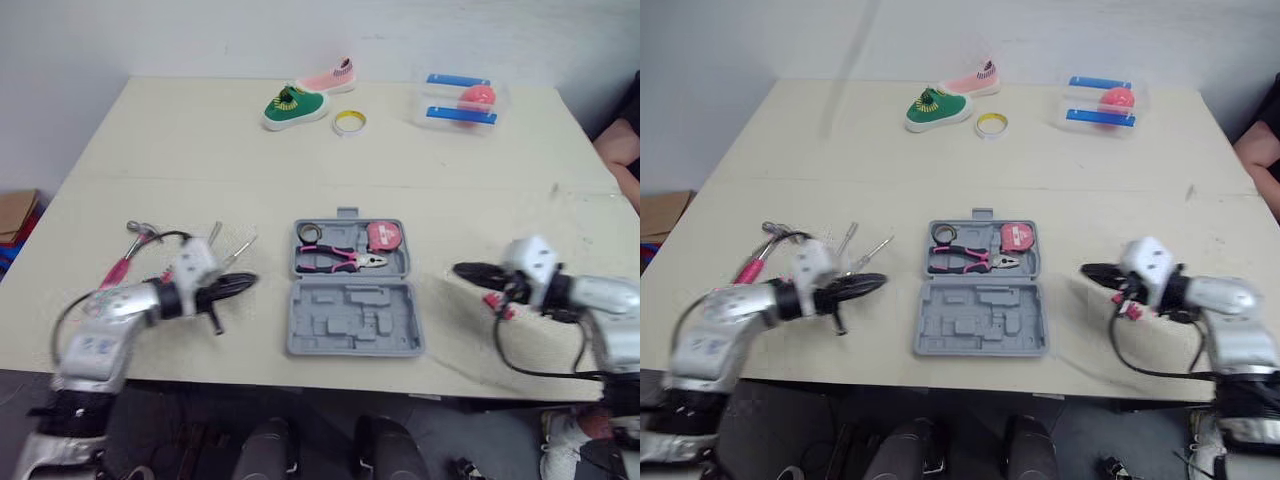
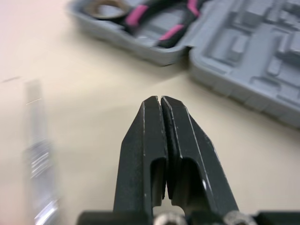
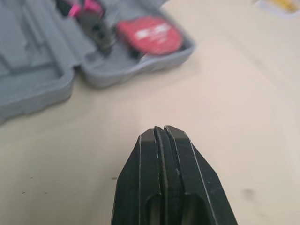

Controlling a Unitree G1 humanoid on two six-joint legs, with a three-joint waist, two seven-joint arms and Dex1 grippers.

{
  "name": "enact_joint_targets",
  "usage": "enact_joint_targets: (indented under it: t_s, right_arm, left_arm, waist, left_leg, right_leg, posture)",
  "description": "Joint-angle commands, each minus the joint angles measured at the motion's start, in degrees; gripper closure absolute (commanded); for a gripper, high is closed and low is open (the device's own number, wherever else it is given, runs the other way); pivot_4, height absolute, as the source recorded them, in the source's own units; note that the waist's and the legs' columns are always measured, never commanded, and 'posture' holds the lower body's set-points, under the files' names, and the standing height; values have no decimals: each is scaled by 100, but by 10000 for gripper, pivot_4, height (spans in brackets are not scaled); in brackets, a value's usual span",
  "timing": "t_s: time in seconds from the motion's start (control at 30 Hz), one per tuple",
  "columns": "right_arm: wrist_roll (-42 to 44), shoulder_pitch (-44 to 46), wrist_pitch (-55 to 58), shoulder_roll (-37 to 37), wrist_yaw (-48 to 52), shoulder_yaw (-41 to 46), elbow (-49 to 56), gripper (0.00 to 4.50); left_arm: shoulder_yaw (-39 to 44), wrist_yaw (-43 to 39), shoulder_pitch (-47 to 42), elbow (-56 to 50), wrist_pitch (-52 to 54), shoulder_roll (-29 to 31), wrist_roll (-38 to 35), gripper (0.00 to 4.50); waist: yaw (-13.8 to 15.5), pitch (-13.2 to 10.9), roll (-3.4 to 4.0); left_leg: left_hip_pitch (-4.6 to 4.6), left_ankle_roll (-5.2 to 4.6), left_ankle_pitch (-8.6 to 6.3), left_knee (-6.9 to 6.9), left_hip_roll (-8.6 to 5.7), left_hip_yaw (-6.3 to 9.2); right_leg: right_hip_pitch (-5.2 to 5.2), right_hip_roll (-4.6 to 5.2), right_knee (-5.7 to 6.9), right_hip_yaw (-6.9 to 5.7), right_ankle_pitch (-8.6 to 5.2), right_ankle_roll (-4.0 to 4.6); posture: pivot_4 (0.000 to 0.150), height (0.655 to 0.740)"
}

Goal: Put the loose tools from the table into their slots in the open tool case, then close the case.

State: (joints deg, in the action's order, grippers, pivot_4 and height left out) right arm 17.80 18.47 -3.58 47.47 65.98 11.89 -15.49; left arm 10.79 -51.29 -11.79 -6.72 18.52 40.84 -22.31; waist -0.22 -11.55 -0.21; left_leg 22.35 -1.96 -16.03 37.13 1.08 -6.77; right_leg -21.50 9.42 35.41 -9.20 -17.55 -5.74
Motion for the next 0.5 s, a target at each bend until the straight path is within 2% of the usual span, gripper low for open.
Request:
enact_joint_targets:
  t_s: [0.03, 0.07, 0.2, 0.27, 0.3, 0.4, 0.5]
  right_arm:
    - [333, -616, -182, 439, 204, 841, 97, 35329]
    - [390, -867, -484, 505, 281, 1153, -13, 30932]
    - [407, -1324, -1133, 627, 330, 1668, -443, 10325]
    - [535, -1512, -1341, 654, 432, 2016, -890, 566]
    - [484, -1564, -1453, 672, 313, 2134, -1122, 0]
    - [457, -1625, -1659, 824, 287, 2323, -1887, 0]
    - [433, -1640, -2017, 924, 352, 2377, -2409, 0]
  left_arm:
    - [1832, -99, 769, -106, -44, 242, -724, 36682]
    - [2390, -103, 1019, 109, -78, 408, -734, 32537]
    - [3338, -56, 1429, 724, -114, 753, -789, 14024]
    - [3894, -76, 1621, 1483, -328, 990, -655, 4652]
    - [4035, -106, 1698, 1850, -481, 1116, -555, 188]
    - [4233, -87, 1744, 3073, -989, 1531, -322, 188]
    - [4207, 10, 1711, 3827, -1352, 1765, -144, 188]
  waist:
    - [2, -1, 0]
    - [7, -1, -1]
    - [11, -4, -5]
    - [5, -4, -4]
    - [2, -4, -5]
    - [-10, -5, -6]
    - [-10, -5, -4]
  left_leg:
    - [1, -7, -9, -1, -4, 0]
    - [2, -7, -16, -4, -4, 0]
    - [1, -7, -26, -9, -2, -10]
    - [-3, -6, -55, -6, -8, -15]
    - [-3, -10, -58, -5, -7, -16]
    - [-3, -9, -62, -10, -4, -15]
    - [-2, 5, -68, -16, 8, -14]
  right_leg:
    - [-2, 5, -15, 2, 0, -1]
    - [-3, 10, -25, 4, 1, -3]
    - [-6, 0, -39, -8, 0, -6]
    - [-4, 12, -39, 0, 10, -22]
    - [-6, 15, -43, 8, 15, -25]
    - [-16, 17, -45, 17, 14, -19]
    - [-24, 15, -44, 16, 6, -4]
  posture:
    - [1500, 7400]
    - [1500, 7400]
    - [1500, 7400]
    - [1500, 7400]
    - [1500, 7400]
    - [1500, 7400]
    - [1500, 7400]
